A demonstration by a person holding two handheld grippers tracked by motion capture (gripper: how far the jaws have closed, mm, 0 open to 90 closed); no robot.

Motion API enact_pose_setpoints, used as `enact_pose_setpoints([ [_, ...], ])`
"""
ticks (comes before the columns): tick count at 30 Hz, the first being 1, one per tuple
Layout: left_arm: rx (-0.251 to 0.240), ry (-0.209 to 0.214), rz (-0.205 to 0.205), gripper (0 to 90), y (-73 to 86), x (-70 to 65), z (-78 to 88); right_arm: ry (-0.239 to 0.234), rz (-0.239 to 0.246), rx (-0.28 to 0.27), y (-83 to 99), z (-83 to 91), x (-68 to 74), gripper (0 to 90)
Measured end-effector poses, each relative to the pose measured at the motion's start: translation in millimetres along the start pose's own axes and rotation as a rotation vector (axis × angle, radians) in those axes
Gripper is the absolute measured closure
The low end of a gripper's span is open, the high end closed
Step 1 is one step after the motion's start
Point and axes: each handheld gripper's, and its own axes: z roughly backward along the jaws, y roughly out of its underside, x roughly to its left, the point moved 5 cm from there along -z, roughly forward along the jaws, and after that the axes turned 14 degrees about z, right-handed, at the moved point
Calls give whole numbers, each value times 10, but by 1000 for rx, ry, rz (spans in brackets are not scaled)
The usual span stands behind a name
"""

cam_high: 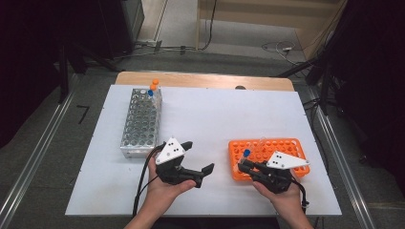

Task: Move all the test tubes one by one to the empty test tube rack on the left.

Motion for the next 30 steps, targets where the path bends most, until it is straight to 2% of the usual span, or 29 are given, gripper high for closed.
enact_pose_setpoints([
  [3, 9, 18, -8, 32, 4, -58, -36, -18, 2, 1, -24, -48, 61, 753],
  [7, 18, 72, -23, 89, 17, -154, -68, -38, 18, 5, -57, -97, 141, 753],
  [10, 27, 117, -30, 183, 34, -211, -90, -56, 27, 8, -75, -139, 201, 753],
  [15, 67, 181, -49, 396, 97, -290, -179, -83, 37, 10, -103, -188, 280, 753],
  [18, 90, 180, -56, 482, 131, -321, -230, -104, 52, 8, -131, -211, 348, 753],
  [24, 113, 175, -80, 598, 169, -360, -278, -133, 81, 7, -172, -236, 463, 753],
  [27, 125, 185, -83, 687, 180, -361, -287, -139, 87, 6, -184, -232, 486, 753],
  [30, 121, 168, -94, 741, 181, -346, -282, -143, 84, 6, -186, -233, 489, 753],
])
